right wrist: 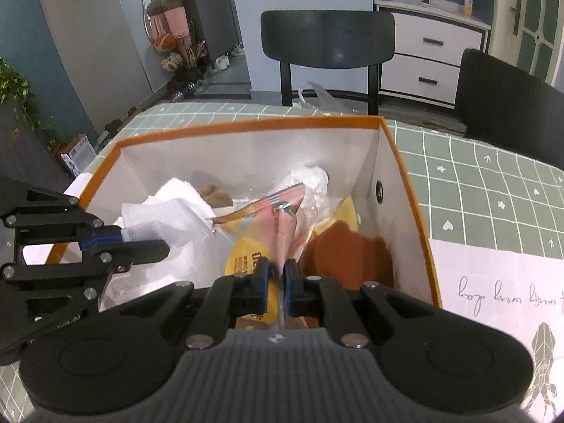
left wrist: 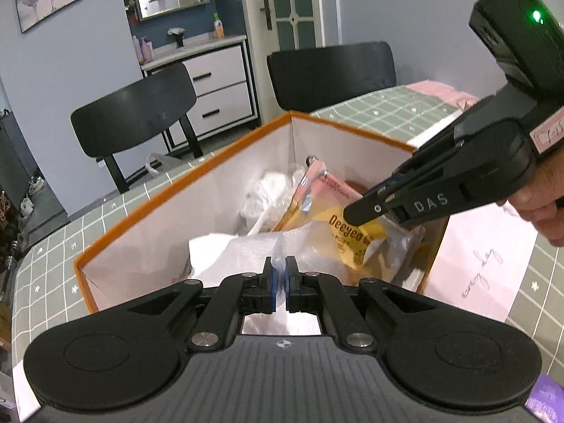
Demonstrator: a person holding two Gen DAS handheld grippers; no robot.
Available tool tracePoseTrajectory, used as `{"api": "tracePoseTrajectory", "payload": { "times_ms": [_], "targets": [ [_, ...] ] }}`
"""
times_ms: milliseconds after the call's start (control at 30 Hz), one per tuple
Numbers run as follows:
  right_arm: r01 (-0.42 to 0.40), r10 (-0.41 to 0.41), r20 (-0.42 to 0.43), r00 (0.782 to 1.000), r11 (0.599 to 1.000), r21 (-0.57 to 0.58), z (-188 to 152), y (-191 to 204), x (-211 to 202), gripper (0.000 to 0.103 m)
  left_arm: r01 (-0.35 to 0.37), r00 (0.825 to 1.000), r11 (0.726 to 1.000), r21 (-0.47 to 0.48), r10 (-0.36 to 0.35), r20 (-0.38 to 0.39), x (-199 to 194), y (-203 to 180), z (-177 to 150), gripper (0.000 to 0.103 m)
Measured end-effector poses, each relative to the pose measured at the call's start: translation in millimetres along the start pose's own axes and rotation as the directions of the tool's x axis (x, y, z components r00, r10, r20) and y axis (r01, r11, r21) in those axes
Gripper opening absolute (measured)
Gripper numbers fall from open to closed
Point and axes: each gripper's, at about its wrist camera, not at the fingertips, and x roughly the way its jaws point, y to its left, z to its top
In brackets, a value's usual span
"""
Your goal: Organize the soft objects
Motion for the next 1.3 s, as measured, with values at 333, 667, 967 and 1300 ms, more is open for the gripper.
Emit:
{"api": "tracePoseTrajectory", "payload": {
  "times_ms": [333,667,967,1300],
  "targets": [
    [0.03,-0.03,0.03,0.999,1.0,-0.002,-5.1,6.9,-7.7,0.036,-0.043,0.999,0.998,0.054,0.043,0.005,-12.7,-11.3,-7.0,0.056],
    [0.025,-0.027,0.116,0.993,0.999,0.025,-13.1,-6.5,-61.9,0.041,-0.031,0.991,1.0,-0.002,0.031,0.128,-63.0,-11.9,-15.7,0.059],
    [0.016,-0.015,0.109,0.994,1.0,-0.008,-61.2,-3.9,-111.5,0.043,-0.016,0.987,0.999,-0.048,0.023,0.161,-88.0,-18.6,-32.6,0.059],
    [0.01,-0.004,0.158,0.987,0.999,-0.041,-97.7,12.5,-163.9,0.047,-0.065,0.976,0.995,-0.081,0.08,0.203,-127.0,-47.1,-28.9,0.077]
  ]
}}
